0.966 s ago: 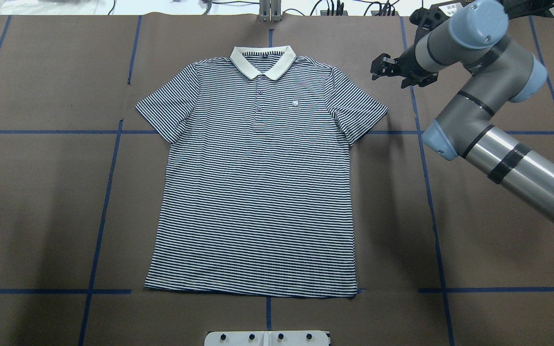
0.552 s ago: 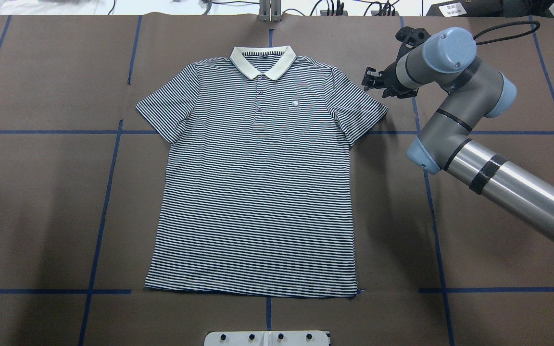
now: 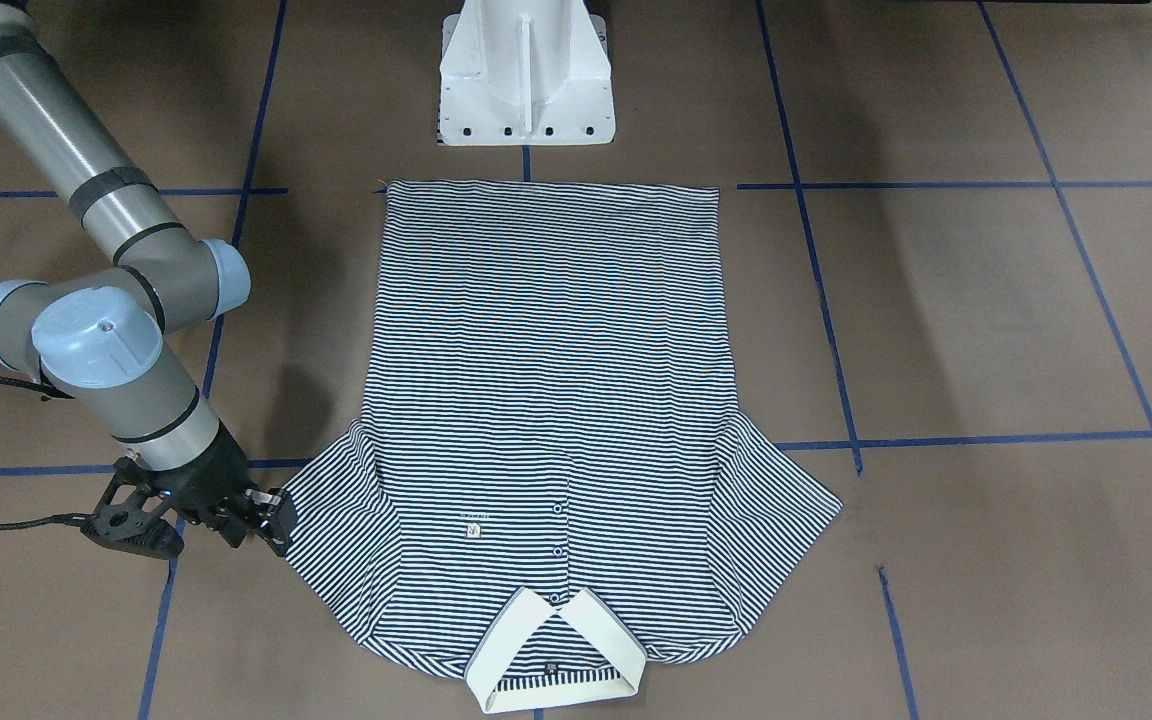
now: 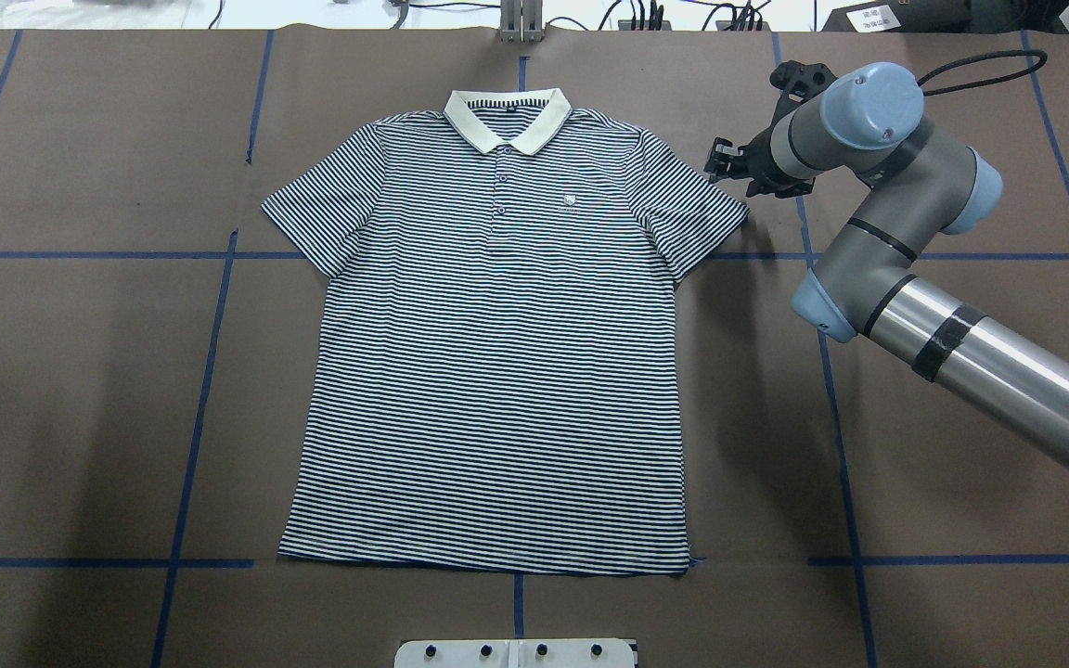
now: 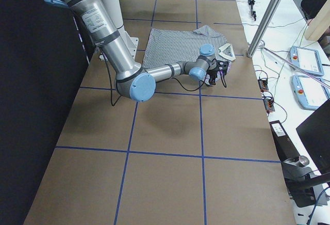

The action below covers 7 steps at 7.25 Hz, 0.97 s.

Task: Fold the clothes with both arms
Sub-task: 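Move the right gripper toward the shirt's shoulder near the collar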

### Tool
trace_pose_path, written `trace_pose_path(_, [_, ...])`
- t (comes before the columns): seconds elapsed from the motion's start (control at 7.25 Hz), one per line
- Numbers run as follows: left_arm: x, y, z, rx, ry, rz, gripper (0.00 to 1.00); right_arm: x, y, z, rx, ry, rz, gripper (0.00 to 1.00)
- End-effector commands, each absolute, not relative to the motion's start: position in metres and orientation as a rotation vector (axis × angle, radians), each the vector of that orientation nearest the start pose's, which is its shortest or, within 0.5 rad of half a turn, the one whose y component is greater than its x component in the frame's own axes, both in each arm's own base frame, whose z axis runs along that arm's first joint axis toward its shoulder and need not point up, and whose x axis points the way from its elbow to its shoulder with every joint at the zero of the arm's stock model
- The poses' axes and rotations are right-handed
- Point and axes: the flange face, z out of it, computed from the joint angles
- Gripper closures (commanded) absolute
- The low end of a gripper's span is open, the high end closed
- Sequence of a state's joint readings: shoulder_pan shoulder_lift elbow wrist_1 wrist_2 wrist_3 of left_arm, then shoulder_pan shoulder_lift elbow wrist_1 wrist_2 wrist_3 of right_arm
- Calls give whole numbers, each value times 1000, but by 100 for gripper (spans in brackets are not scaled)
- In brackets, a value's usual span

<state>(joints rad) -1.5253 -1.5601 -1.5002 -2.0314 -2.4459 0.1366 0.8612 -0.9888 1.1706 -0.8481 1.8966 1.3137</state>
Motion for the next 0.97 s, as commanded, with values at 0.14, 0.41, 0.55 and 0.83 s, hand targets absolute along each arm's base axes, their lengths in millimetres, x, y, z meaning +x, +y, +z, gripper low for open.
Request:
trace_pose_path(0.14, [-34, -505, 641, 398, 852, 335, 0, -408, -631, 437, 210, -922, 412, 41])
trace_pose_path(0.41, [-34, -505, 640, 401, 852, 336, 0, -409, -630, 438, 207, -922, 419, 66])
trace_pose_path(0.55, [-34, -505, 640, 399, 853, 337, 0, -409, -628, 441, 204, -921, 419, 66])
trace_pose_path(0.83, [-34, -505, 641, 397, 853, 336, 0, -409, -627, 442, 203, -919, 418, 58])
